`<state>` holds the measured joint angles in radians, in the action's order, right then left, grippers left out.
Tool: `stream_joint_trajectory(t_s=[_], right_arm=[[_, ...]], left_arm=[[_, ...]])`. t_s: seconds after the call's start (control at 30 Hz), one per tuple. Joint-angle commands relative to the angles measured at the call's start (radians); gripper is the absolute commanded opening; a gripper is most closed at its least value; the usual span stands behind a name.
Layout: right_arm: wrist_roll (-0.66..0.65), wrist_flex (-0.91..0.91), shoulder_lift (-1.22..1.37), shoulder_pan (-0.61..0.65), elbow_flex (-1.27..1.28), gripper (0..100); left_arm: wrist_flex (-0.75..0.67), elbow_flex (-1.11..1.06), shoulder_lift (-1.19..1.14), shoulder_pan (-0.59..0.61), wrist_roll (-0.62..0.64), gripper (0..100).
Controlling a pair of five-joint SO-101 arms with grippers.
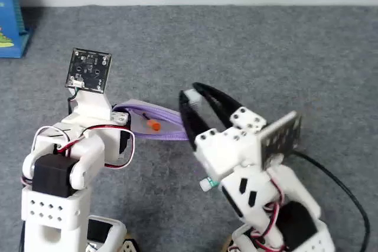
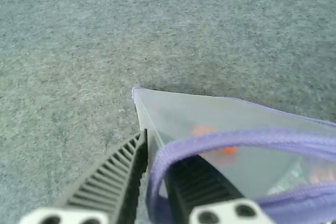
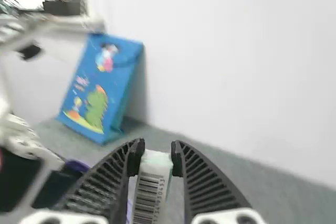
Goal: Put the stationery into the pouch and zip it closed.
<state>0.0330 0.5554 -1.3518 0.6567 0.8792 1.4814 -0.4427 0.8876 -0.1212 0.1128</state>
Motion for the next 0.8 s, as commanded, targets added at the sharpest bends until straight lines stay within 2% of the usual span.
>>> stream_joint_trajectory(t_s=[0.0,0.3,0.53,0.77], right_arm=[[-0.060,-0.213,-0.038,0.061,0.092,0.8],[-0.153,-0.621,-0.062,0.093,0.396,0.8],[-0.262,-0.874,-0.062,0.213,0.578,0.8],[-0.265,-0.924,-0.061,0.225,0.629,1.0]], left_arm=[[-0.006,0.021,-0.006,-0.006,0.006,1],[-0.006,0.018,-0.006,-0.006,0.006,1],[-0.011,0.005,-0.006,-0.008,0.006,1],[-0.055,-0.053,-0.006,-0.006,0.006,1]])
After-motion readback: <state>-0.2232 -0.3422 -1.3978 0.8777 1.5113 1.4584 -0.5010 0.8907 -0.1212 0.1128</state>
